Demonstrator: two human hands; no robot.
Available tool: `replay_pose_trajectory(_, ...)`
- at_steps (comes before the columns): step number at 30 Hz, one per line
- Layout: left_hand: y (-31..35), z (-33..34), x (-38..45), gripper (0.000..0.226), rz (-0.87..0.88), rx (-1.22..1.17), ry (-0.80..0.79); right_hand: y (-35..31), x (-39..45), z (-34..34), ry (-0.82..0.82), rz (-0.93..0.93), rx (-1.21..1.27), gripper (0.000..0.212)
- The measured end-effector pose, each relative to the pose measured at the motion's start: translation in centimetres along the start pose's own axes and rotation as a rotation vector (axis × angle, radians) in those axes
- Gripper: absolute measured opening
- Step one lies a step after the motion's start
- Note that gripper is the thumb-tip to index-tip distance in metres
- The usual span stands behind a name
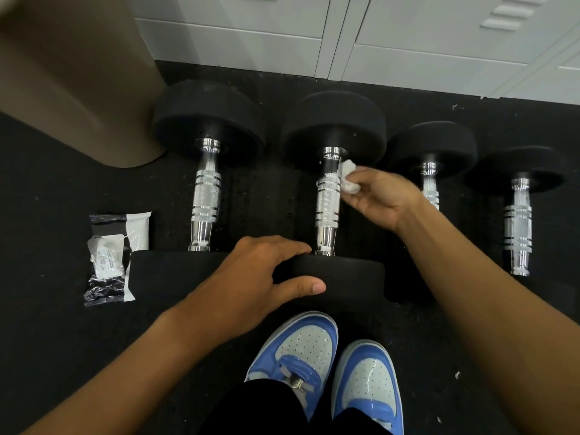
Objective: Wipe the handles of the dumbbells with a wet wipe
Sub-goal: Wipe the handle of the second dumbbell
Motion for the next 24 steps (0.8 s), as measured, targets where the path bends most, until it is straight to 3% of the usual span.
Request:
replay_pose_trajectory(7,0.0,0.0,0.0,0.073,-0.006,0.011,-0.012,1.6,-0.5,0.8,-0.073,0.110,-0.073,0.031)
replay_pose_trajectory(9,-0.1,0.0,0.0,0.074,-0.007,0.008,-0.013,1.0,-0.5,0.2,-0.085,0.075,-0.063,0.031)
replay_pose_trajectory(13,0.0,-0.1,0.1,0.068,-0.003,-0.013,-0.014,-0.3,0.8,0.7,0.039,-0.036,-0.011,0.032)
replay_pose_trajectory(17,0.1,-0.1,0.1,0.069,0.007,-0.015,-0.005,1.5,-0.5,0.6,-0.033,0.047,-0.166,0.033)
replay_pose_trajectory(19,0.0,-0.1,0.1,0.071,0.008,-0.012,-0.010,1.3,-1.0,-0.6,-0.051,0.046,-0.125,0.030)
replay_pose_trajectory(22,0.0,0.0,0.0,0.073,0.004,-0.015,-0.010,-0.1,-0.3,-0.8,0.006,-0.026,-0.022,0.029)
replay_pose_trajectory(24,0.1,-0.1,0.0,0.071,0.008,-0.012,-0.009,-0.2,0.0,0.5,0.030,-0.028,-0.082,0.034)
Point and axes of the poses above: each hand's wrist, its own x-axis towards the middle knuckle, its own z-axis out of the palm, y = z × x, the point moved 1 cm from there along x, towards the middle knuckle, and after that the axes turned 6 degrees about z, right-handed, at the moved point
